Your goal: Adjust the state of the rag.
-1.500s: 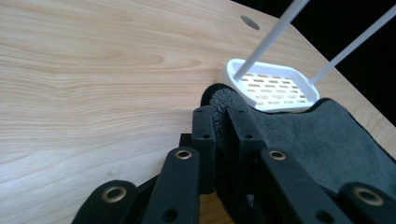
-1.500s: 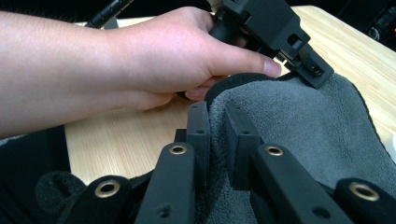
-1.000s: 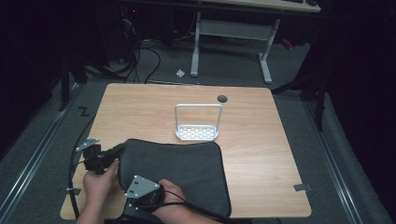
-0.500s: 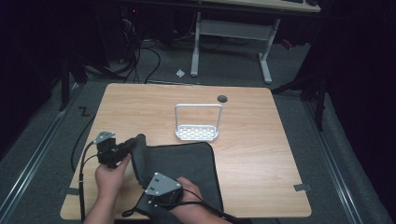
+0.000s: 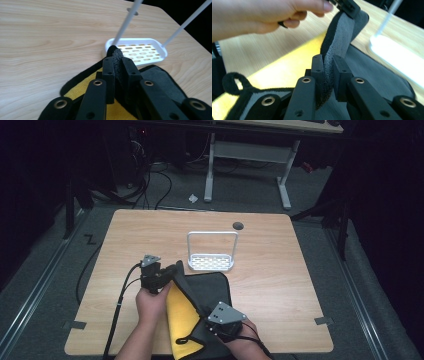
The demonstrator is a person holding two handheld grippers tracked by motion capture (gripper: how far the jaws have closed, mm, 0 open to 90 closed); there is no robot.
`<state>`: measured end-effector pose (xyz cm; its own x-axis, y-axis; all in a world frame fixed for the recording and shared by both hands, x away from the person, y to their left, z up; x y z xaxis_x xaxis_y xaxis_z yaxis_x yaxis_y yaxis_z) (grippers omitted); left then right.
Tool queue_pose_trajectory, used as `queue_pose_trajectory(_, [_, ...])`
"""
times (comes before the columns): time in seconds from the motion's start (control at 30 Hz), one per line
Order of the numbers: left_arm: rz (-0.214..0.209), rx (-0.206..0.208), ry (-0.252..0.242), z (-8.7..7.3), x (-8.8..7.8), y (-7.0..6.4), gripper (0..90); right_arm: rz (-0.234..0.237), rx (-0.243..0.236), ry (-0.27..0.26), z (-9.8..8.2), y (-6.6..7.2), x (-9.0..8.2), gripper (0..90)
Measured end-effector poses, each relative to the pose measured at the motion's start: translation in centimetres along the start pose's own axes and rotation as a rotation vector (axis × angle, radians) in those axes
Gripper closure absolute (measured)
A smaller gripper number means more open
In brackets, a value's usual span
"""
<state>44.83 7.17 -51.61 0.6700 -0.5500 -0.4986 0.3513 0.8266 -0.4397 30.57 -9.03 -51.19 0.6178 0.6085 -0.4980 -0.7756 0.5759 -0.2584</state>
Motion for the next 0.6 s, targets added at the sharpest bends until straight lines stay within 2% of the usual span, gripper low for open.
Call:
queue_pose_trajectory(0.17, [-0.019, 0.033, 0.031, -0.6, 1.5, -1.9, 81.6, -0.018, 0.023, 0.035, -2.0, -0.8, -1.2, 81.1])
queue_pose_trajectory(0.33, [-0.038, 0.057, 0.02, -0.3, 1.2, -3.2, 81.5, -0.03, 0.036, 0.024, -2.4, -1.0, -2.4, 80.8])
queue_pose_trajectory(0.43, [-0.039, 0.075, 0.034, -0.2, 1.2, -3.6, 81.4, -0.028, 0.038, 0.021, -2.4, -0.7, -2.8, 80.6])
queue_pose_trajectory(0.6, [-0.043, 0.085, 0.07, -0.7, 2.1, -4.3, 81.2, -0.03, 0.038, 0.046, -3.2, -0.2, -3.1, 79.8])
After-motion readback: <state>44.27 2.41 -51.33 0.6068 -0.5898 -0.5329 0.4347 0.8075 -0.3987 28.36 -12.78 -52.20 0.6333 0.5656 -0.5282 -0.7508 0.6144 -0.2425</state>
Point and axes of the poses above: each handheld gripper's, and its own axes: x roughly forward along the jaws, z roughly out of its top, y roughly to its left, the point moved 6 cm from there along x, roughly forward along the jaws, and after that the axes turned 8 degrees about -x, right-handed, at the moved point
